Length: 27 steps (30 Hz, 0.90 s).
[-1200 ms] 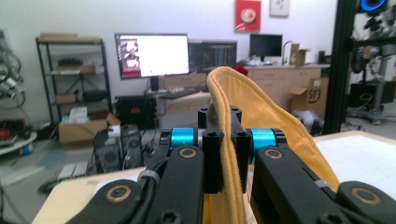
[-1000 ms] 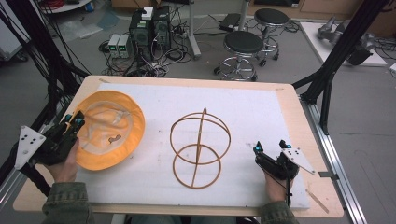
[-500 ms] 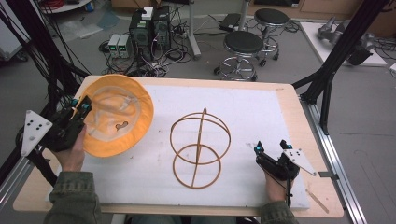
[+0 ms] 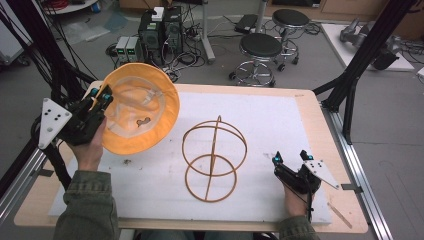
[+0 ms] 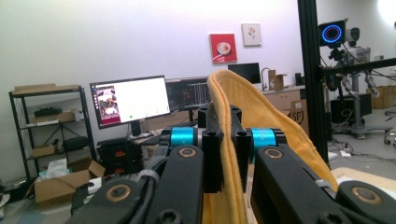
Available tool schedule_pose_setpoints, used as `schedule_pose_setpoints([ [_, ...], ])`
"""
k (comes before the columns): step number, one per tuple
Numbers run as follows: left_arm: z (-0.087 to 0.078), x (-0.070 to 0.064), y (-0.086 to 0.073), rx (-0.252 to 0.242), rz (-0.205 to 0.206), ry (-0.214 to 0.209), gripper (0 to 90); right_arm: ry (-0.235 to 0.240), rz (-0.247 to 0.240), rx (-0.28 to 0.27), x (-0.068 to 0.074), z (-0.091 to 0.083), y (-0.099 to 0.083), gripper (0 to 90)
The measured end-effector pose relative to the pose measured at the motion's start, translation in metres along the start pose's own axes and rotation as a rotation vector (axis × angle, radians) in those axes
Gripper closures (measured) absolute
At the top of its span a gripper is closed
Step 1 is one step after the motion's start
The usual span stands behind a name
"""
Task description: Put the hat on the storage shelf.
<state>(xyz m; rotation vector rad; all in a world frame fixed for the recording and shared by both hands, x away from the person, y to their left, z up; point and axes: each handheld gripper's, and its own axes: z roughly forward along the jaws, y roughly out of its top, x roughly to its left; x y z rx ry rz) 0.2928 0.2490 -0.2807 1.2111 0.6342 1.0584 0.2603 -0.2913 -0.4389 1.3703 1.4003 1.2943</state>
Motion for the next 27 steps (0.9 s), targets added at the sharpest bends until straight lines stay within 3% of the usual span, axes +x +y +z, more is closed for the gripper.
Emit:
schedule_pose_setpoints([
  [8, 0.018, -0.012, 0.013, -0.018, -0.005, -0.035, 86.9, -0.002, 0.003, -0.012, -0.002, 0.000, 0.000, 10.5],
  [15, 0.031, -0.020, 0.017, -0.024, -0.010, -0.062, 87.0, -0.003, 0.011, -0.012, -0.003, -0.001, 0.000, 10.6],
  [22, 0.044, -0.035, 0.022, -0.024, 0.010, -0.108, 86.9, -0.005, 0.013, -0.010, -0.004, -0.002, 0.000, 10.6],
  [27, 0.055, -0.045, 0.022, -0.030, -0.003, -0.130, 86.8, -0.002, 0.020, -0.006, -0.004, -0.002, 0.000, 10.6],
])
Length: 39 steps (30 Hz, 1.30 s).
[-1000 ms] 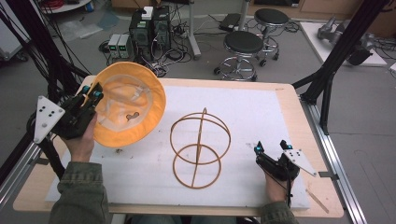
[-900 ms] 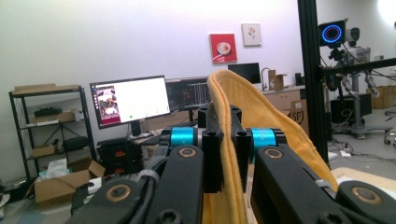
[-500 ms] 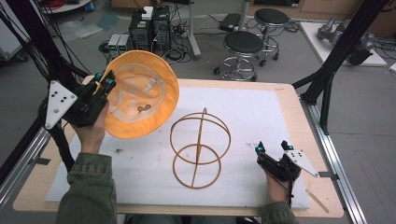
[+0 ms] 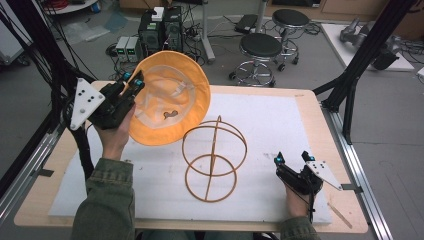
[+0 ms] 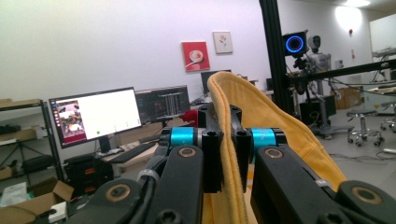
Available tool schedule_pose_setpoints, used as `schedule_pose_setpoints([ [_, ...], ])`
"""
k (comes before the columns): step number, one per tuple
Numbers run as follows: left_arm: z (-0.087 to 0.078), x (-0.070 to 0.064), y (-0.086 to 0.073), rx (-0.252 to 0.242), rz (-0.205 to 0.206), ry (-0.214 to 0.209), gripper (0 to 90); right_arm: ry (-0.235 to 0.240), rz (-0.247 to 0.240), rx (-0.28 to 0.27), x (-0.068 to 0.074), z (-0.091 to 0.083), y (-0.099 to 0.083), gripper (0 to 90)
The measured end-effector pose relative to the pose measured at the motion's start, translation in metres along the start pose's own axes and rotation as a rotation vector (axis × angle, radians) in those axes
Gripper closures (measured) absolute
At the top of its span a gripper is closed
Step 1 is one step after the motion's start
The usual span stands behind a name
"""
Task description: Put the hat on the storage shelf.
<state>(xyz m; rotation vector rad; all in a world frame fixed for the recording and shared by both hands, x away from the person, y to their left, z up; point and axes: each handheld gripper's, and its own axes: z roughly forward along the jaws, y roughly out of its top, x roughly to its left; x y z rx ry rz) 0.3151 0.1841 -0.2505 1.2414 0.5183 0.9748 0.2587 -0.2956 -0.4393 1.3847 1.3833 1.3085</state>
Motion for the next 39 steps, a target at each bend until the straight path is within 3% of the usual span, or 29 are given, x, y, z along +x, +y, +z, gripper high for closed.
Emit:
schedule_pose_setpoints([
  [6, 0.018, -0.009, 0.007, -0.003, 0.005, -0.015, 86.8, 0.000, 0.000, 0.000, -0.001, 0.000, 0.000, 10.6],
  [15, 0.043, -0.022, 0.020, 0.007, 0.054, -0.041, 86.9, -0.002, 0.007, -0.007, -0.002, 0.000, 0.000, 10.6],
  [22, 0.048, -0.041, 0.031, 0.003, 0.069, -0.064, 86.9, -0.004, 0.011, -0.001, -0.003, 0.000, 0.001, 10.6],
  [29, 0.050, -0.070, 0.033, 0.009, 0.113, -0.143, 86.9, -0.001, 0.011, -0.003, -0.002, 0.000, 0.001, 10.6],
  [39, 0.040, -0.111, 0.040, -0.018, 0.168, -0.331, 86.8, -0.001, 0.012, -0.007, -0.002, 0.000, 0.001, 10.6],
])
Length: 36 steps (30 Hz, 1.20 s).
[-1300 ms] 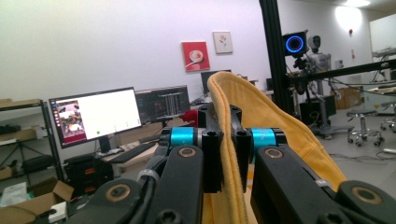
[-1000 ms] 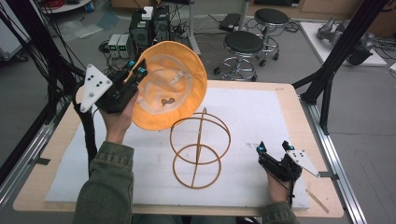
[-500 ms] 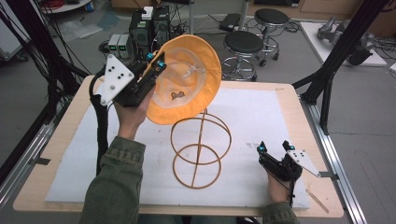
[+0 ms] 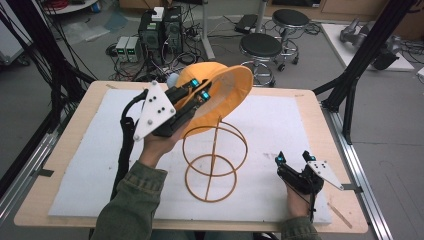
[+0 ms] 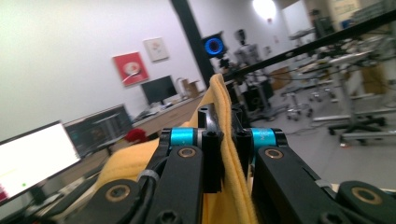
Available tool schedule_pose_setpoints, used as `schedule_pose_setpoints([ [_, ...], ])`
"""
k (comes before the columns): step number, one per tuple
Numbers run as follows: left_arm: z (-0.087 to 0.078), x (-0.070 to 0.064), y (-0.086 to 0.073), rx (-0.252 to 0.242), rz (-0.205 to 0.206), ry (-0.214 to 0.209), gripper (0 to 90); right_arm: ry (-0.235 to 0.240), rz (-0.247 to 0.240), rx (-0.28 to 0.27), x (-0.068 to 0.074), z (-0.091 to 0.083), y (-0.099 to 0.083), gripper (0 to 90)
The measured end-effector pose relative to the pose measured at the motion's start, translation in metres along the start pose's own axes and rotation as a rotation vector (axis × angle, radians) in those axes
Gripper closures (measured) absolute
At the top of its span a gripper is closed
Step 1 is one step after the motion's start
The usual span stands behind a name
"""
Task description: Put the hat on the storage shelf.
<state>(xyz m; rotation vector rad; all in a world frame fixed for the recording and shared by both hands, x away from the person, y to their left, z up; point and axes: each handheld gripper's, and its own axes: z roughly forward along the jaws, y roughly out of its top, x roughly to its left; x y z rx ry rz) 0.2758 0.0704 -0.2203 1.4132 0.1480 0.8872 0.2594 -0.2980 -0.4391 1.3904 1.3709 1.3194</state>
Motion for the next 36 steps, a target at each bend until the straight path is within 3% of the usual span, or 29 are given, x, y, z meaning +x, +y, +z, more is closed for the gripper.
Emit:
schedule_pose_setpoints([
  [6, -0.003, -0.024, 0.004, 0.006, 0.058, -0.087, 86.7, -0.001, 0.005, 0.002, 0.000, 0.000, 0.000, 10.6],
  [12, -0.010, -0.044, -0.004, -0.003, 0.088, -0.164, 86.8, -0.003, 0.008, 0.002, -0.001, 0.000, 0.000, 10.6],
  [17, -0.013, -0.055, -0.014, 0.001, 0.076, -0.208, 86.8, -0.002, 0.005, 0.001, -0.001, 0.000, 0.000, 10.6],
  [22, -0.018, -0.060, -0.021, 0.011, 0.038, -0.260, 86.8, -0.002, 0.010, 0.004, -0.001, 0.000, 0.000, 10.6],
  [27, -0.025, -0.063, -0.034, 0.038, -0.037, -0.298, 86.8, -0.002, 0.009, 0.005, -0.001, 0.000, 0.000, 10.6],
  [30, -0.026, -0.062, -0.045, 0.089, -0.076, -0.306, 86.8, -0.003, 0.009, 0.004, -0.001, 0.000, 0.000, 10.6],
  [33, -0.030, -0.058, -0.053, 0.073, -0.150, -0.329, 86.7, -0.003, 0.010, 0.005, -0.001, 0.000, 0.000, 10.6],
  [36, -0.031, -0.056, -0.054, 0.075, -0.191, -0.370, 86.7, -0.003, 0.012, 0.004, -0.001, 0.001, 0.000, 10.6],
])
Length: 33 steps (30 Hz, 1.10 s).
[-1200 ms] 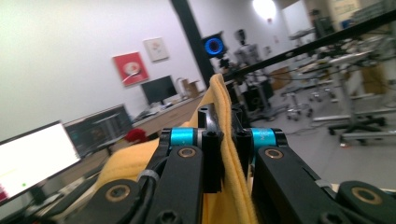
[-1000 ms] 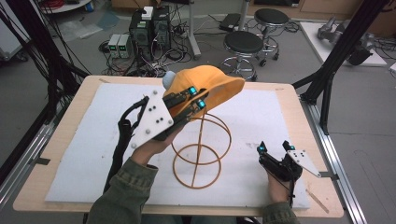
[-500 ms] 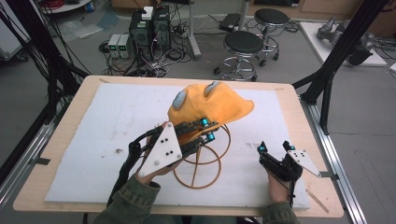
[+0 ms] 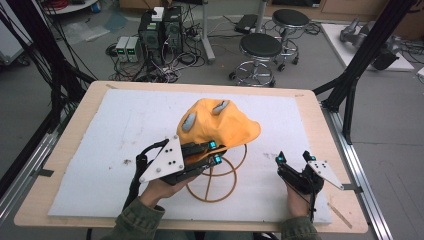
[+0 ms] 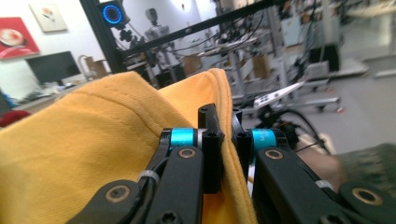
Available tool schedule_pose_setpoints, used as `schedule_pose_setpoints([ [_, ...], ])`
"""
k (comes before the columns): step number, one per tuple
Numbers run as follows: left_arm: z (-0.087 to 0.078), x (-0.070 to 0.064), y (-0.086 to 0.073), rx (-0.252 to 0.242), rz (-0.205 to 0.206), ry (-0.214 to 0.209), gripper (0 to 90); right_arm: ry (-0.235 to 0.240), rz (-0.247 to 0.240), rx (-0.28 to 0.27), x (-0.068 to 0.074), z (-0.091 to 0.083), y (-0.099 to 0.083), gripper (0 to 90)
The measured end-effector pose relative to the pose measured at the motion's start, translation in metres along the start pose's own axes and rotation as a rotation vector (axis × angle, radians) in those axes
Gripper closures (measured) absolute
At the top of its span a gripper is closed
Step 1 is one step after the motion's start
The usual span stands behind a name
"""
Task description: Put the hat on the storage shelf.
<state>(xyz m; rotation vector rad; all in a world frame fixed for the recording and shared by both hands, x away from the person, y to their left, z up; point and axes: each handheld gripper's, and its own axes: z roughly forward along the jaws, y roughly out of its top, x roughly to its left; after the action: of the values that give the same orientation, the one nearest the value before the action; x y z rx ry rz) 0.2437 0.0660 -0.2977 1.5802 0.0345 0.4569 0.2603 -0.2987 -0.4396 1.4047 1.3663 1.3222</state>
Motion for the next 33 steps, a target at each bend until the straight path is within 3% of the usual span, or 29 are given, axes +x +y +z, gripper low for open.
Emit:
schedule_pose_setpoints([
  [11, 0.0022, -0.0061, 0.0008, 0.126, 0.014, -0.125, 86.7, 0.000, -0.002, 0.001, 0.0001, -0.0001, 0.0000, 10.6],
  [17, 0.0059, -0.0056, -0.0003, 0.217, -0.014, -0.214, 86.7, 0.000, -0.002, 0.004, -0.0002, 0.0000, 0.0000, 10.6],
  [27, 0.0067, -0.0059, 0.0007, 0.241, -0.027, -0.227, 85.3, 0.000, -0.004, 0.005, -0.0002, 0.0000, 0.0000, 10.6],
  [33, 0.0057, -0.0062, 0.0017, 0.207, -0.054, -0.249, 69.6, -0.004, -0.008, 0.005, -0.0010, 0.0001, 0.0001, 10.6],
])
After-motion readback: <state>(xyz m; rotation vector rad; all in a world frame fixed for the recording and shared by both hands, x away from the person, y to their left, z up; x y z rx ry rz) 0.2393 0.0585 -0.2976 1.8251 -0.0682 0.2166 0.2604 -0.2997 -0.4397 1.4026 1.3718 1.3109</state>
